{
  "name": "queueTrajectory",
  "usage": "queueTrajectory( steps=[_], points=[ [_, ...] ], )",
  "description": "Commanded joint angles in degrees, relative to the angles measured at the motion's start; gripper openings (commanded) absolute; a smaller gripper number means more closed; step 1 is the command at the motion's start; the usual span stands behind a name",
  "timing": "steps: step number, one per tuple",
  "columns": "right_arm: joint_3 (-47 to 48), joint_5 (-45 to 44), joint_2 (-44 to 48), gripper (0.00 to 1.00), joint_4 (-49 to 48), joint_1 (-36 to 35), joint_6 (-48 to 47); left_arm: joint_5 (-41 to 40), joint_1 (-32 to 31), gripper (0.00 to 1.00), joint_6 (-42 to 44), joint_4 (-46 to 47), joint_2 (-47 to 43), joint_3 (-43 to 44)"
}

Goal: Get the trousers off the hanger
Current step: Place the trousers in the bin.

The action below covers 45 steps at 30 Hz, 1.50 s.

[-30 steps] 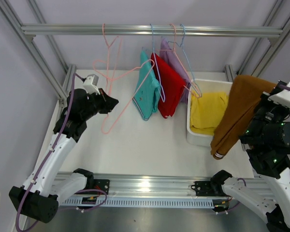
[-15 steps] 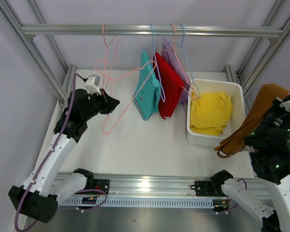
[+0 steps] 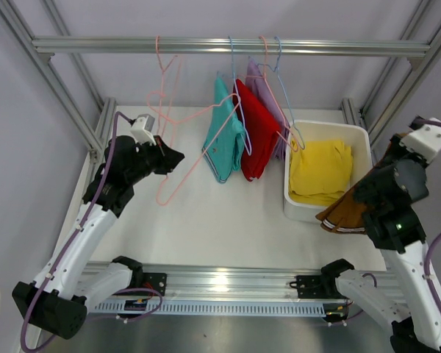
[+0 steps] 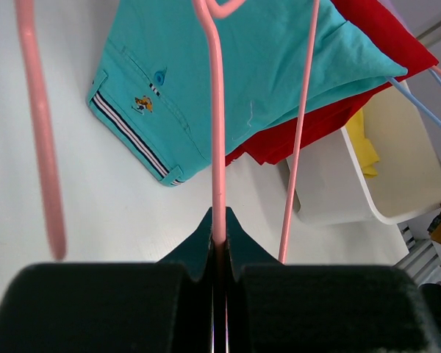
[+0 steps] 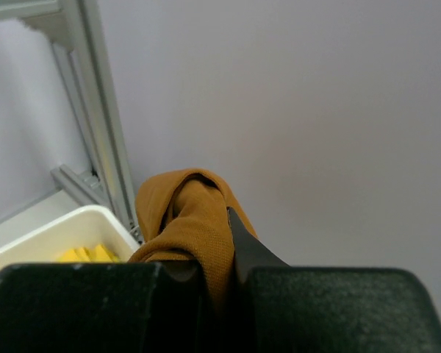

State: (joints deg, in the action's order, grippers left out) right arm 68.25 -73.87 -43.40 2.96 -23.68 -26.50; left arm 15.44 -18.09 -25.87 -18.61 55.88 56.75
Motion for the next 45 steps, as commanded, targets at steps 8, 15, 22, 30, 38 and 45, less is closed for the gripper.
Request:
queueTrajectory(
  steps=[8, 15, 22, 30, 38, 45],
  points=[
    [5.2, 4.8, -17.8, 0.00, 2.7, 0.1, 14.2, 1.6, -0.5, 0.00, 0.6, 1.8, -0.2, 2.8],
    [4.9, 8.0, -28.3, 0.00, 4.7, 0.6, 21.9, 1.7, -0.5, 0.00, 0.7, 1.6, -0.5, 3.0],
    [5.0, 15.1, -35.5, 0.00, 7.6, 3.3, 30.9, 2.0, -0.6, 0.01, 0.6, 1.6, -0.7, 2.9],
    [7.6, 23.8, -42.5, 0.00, 9.2, 4.3, 37.2, 2.4, -0.6, 0.00, 0.6, 1.6, -0.9, 3.1],
    [9.8, 28.3, -49.2, 0.00, 9.9, 4.3, 41.4, 2.9, -0.5, 0.01, 0.6, 1.6, -0.9, 3.1],
    [11.4, 29.8, -53.5, 0.00, 9.6, 4.3, 42.8, 3.6, -0.6, 0.01, 0.4, 1.7, -0.9, 3.1]
  ],
)
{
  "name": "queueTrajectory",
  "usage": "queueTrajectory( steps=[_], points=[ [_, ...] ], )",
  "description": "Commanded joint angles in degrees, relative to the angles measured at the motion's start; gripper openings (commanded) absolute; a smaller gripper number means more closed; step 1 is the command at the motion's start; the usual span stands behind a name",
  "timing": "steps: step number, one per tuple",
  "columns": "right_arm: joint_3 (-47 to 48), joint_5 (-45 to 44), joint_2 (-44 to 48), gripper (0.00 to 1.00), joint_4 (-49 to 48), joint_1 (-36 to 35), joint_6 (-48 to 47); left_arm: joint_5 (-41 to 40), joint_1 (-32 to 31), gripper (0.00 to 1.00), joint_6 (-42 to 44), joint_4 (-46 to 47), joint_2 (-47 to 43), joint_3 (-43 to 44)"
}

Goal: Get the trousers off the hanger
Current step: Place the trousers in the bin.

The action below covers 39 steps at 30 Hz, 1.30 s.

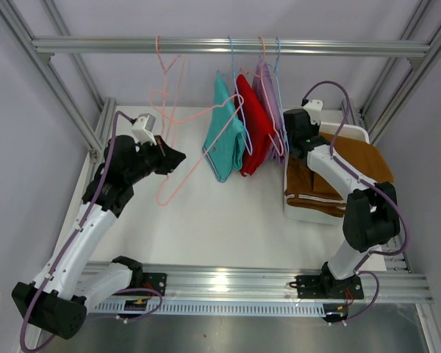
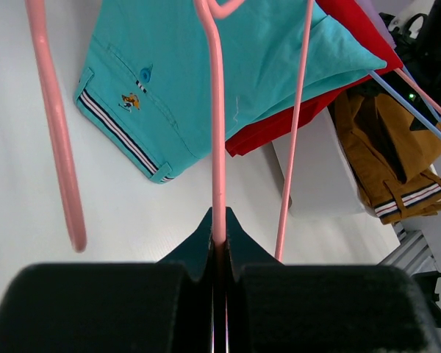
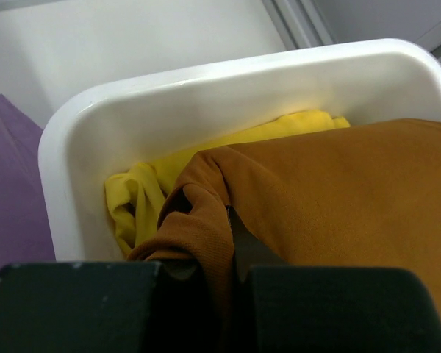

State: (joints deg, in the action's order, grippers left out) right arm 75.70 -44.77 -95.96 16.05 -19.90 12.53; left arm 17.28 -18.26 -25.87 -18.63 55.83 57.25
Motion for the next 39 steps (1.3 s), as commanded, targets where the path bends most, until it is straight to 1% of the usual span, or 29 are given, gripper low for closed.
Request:
queueTrajectory(
  steps=[1, 12, 17, 18, 19, 20, 21, 23, 25, 27, 33, 35, 38, 39],
  points=[
    [4.5, 0.9, -1.5, 0.00, -3.5, 0.6, 4.0, 1.9, -0.5, 0.00, 0.4, 1.8, -0.9, 2.6],
    [9.4, 3.0, -7.7, 0.00, -2.6, 1.1, 5.1, 2.1, -0.5, 0.01, 0.3, 1.8, -1.6, 2.7],
    [11.4, 4.2, -9.2, 0.00, -0.7, 1.2, 6.4, 2.3, -0.5, 0.00, 0.2, 1.9, -1.5, 2.7],
    [11.4, 4.3, -9.2, 0.03, -0.6, 1.1, 6.4, 2.3, -0.5, 0.00, 0.2, 1.9, -1.5, 2.6],
    [11.5, 4.4, -9.2, 0.21, -0.5, 1.2, 6.4, 2.4, -0.5, 0.01, 0.1, 1.8, -1.5, 2.8],
    [11.5, 4.3, -8.8, 0.28, 0.2, 1.1, 6.4, 2.5, -0.5, 0.01, 0.1, 1.9, -1.6, 2.7],
    [11.5, 4.3, -8.4, 0.38, 0.6, 1.1, 6.4, 2.6, -0.4, 0.00, 0.1, 1.9, -1.5, 2.6],
    [10.9, 3.8, -6.5, 0.52, 1.2, 1.2, 6.3, 2.8, -0.5, 0.00, -0.1, 1.9, -1.5, 2.6],
    [10.7, 4.1, -4.9, 0.64, 2.0, 1.1, 6.3, 3.1, -0.5, 0.00, -0.1, 1.9, -1.5, 2.7],
    [10.6, 4.4, -2.3, 0.68, 3.2, 1.0, 6.2, 3.1, -0.5, 0.01, -0.2, 2.0, -1.7, 2.5],
    [11.9, 5.5, 4.7, 0.74, 6.3, 0.7, 5.7, 2.8, -0.5, 0.00, -0.1, 2.1, -2.2, 2.5],
    [12.8, 5.5, 6.0, 0.74, 7.8, 0.8, 4.9, 2.9, -0.5, 0.01, -0.2, 2.0, -2.0, 2.5],
    [13.6, 5.0, 8.3, 0.67, 9.6, 0.9, 4.1, 3.0, -0.5, 0.00, -0.3, 2.0, -2.2, 2.5],
    [13.1, 5.0, 8.9, 0.55, 9.9, 0.9, 4.0, 3.0, -0.5, 0.00, -0.2, 2.1, -2.3, 2.5]
  ],
)
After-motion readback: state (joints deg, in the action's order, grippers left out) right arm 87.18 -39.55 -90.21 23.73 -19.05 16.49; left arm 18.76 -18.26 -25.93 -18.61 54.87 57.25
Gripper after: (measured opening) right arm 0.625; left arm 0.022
